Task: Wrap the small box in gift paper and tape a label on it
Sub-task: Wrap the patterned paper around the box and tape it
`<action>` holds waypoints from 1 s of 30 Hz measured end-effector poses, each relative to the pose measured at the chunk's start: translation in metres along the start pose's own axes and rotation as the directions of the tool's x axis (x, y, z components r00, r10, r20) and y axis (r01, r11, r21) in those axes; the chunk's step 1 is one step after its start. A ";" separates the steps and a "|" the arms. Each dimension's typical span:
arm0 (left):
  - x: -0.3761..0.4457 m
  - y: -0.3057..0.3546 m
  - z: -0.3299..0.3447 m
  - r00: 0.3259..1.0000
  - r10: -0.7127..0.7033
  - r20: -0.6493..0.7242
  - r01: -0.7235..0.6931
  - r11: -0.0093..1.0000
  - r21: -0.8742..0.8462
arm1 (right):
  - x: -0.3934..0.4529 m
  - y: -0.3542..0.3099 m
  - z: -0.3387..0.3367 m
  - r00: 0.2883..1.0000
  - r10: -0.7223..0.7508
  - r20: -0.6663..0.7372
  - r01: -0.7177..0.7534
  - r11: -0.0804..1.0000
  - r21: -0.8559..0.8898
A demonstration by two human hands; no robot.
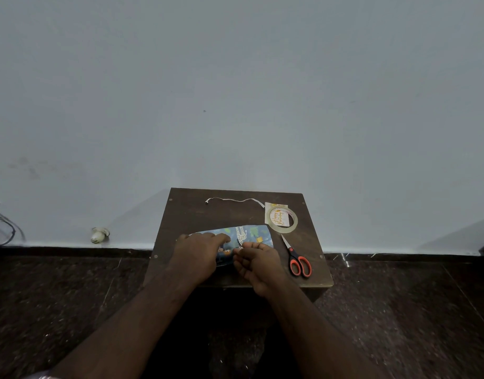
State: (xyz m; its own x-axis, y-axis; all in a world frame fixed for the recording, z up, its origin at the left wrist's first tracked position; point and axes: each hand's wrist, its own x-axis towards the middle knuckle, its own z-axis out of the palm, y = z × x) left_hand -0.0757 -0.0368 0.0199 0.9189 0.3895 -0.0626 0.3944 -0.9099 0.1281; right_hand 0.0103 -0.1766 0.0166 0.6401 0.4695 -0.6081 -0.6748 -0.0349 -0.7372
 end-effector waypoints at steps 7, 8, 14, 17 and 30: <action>-0.003 0.004 -0.004 0.999 0.025 0.033 -0.025 0.999 0.023 | 0.000 -0.011 0.005 0.996 0.087 -0.005 -0.086 0.996 0.020; -0.003 0.004 -0.004 0.999 0.027 0.033 -0.028 0.999 0.022 | 0.000 -0.012 0.006 0.995 0.097 -0.009 -0.097 0.995 0.021; -0.003 0.005 -0.005 0.998 0.023 0.062 -0.025 0.999 0.024 | -0.005 -0.016 0.003 0.990 0.142 -0.012 -0.142 0.990 -0.004; -0.003 0.006 -0.008 0.996 0.020 0.082 -0.023 0.999 0.034 | -0.008 -0.015 -0.001 0.986 0.166 -0.003 -0.166 0.986 0.034; -0.007 0.006 -0.008 0.997 -0.003 0.073 0.002 1.000 0.016 | -0.020 0.006 0.000 0.886 -0.354 0.299 0.398 0.252 -0.882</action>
State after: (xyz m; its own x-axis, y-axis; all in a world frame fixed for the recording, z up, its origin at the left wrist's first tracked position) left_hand -0.0797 -0.0440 0.0286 0.9147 0.3809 -0.1351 0.3961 -0.9113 0.1125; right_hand -0.0066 -0.1858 0.0243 0.6959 0.6925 -0.1901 0.4087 -0.5997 -0.6880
